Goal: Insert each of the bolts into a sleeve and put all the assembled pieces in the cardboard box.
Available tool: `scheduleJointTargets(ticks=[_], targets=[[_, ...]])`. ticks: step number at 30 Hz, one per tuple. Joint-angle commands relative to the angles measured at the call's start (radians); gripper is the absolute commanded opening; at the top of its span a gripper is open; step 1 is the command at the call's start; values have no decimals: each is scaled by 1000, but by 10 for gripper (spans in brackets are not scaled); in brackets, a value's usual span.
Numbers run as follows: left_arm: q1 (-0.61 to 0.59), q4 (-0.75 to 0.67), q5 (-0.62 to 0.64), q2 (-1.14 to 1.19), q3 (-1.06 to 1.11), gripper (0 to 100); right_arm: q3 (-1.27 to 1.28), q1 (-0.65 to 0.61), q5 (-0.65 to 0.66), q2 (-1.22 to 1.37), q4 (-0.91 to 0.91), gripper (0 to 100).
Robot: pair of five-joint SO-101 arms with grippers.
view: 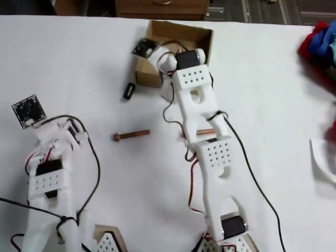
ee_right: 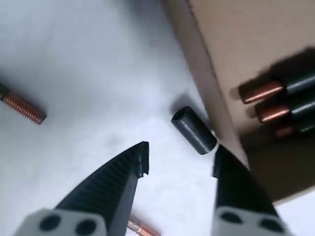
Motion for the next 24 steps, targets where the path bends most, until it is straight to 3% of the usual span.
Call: scheduleJointTargets(ticks=[1,18,24], targets=[[-11,-20,8,-9,-51,135,40,7,15,-71,-5,236],[-11,-20,8,-9,-51,135,273,50,15,-71,-275,207],[-11,-20,8,-9,-51,135,322,51,15,-74,-251,204]])
